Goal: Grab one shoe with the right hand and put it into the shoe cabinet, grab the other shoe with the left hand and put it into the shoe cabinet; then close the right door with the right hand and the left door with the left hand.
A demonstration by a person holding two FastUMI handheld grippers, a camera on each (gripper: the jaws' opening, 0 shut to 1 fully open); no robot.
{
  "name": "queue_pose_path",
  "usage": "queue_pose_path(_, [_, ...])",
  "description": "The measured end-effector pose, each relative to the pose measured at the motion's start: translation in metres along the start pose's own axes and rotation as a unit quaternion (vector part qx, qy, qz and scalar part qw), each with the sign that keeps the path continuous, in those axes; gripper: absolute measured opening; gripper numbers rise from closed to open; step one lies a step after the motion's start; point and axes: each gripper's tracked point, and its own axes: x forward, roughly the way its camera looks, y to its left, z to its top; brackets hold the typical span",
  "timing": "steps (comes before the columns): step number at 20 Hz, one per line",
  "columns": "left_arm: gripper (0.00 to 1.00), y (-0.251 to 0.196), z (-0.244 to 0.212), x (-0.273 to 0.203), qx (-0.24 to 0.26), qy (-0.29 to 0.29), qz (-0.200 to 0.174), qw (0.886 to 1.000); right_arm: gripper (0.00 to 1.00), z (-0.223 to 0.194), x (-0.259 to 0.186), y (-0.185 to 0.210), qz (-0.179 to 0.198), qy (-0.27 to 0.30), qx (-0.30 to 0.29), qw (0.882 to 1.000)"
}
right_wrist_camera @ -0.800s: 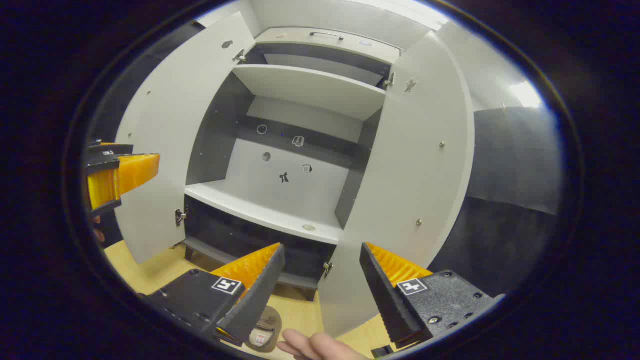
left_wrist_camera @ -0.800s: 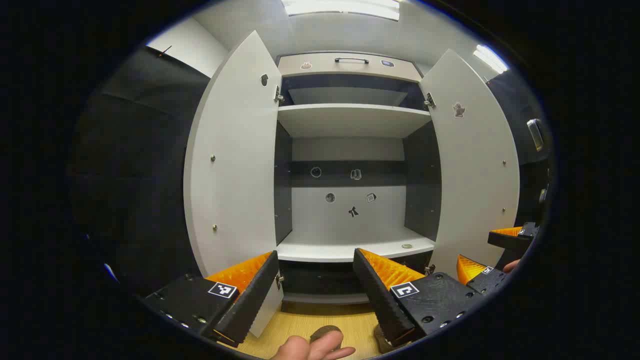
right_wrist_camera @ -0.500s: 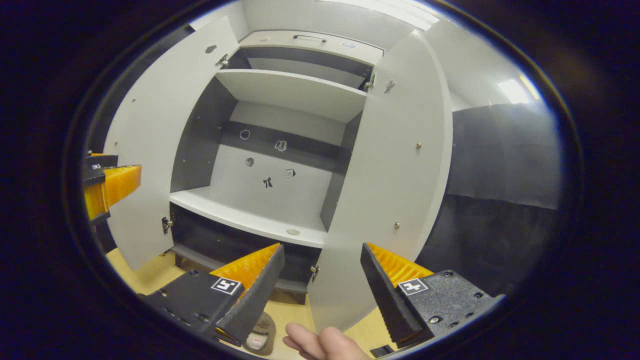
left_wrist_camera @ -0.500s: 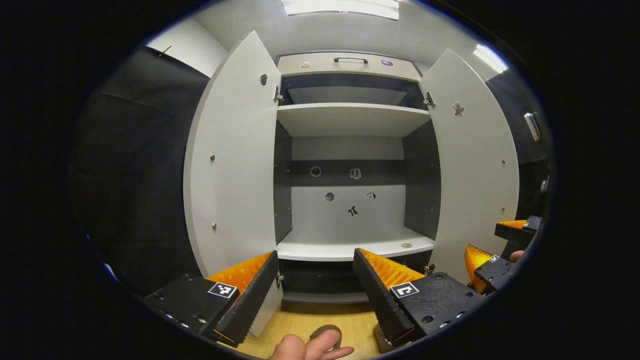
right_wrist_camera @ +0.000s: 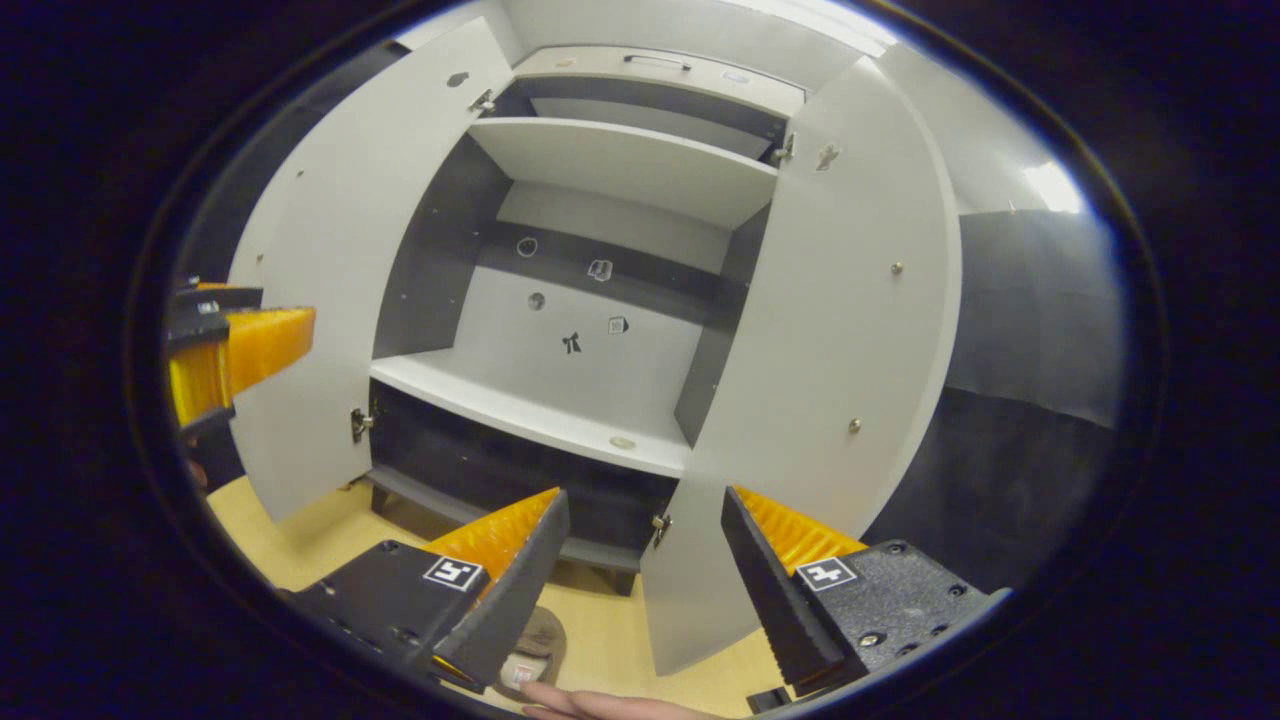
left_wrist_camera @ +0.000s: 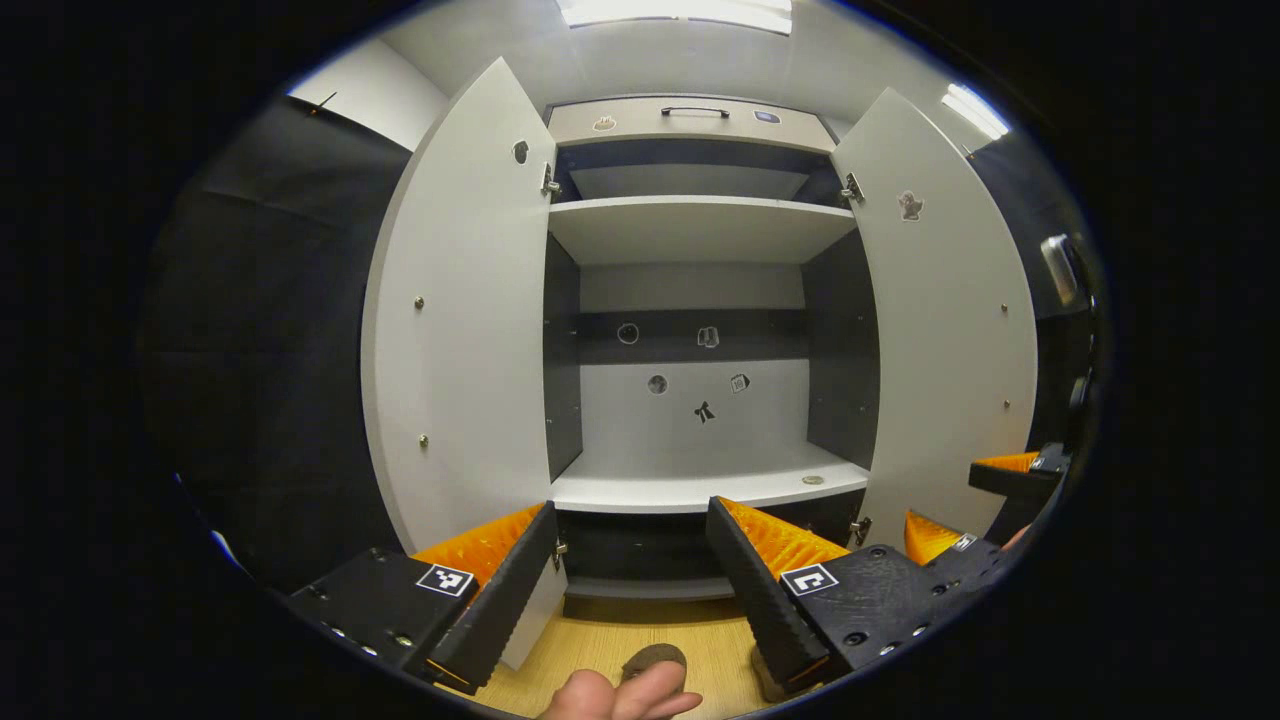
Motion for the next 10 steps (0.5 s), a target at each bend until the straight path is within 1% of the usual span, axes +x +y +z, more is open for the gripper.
queue_pose_path(2, [0.96,0.002,-0.004,-0.002,0.005,0.007,0.001,1.0,0.99,-0.023,0.001,0.015,0.017,0.023,-0.021,0.999])
queue_pose_path(5, [0.96,0.007,-0.014,-0.007,0.014,0.021,0.004,1.0,0.99,-0.052,-0.001,0.037,0.043,0.046,-0.021,0.998])
queue_pose_path(7, [0.96,0.01,-0.025,-0.009,0.022,0.043,0.005,0.999,0.99,-0.076,-0.002,0.052,0.052,0.066,-0.028,0.996])
queue_pose_path(10, [0.95,0.011,-0.036,-0.014,0.025,0.074,-0.001,0.997,0.98,-0.127,-0.004,0.085,0.083,0.113,-0.042,0.989])
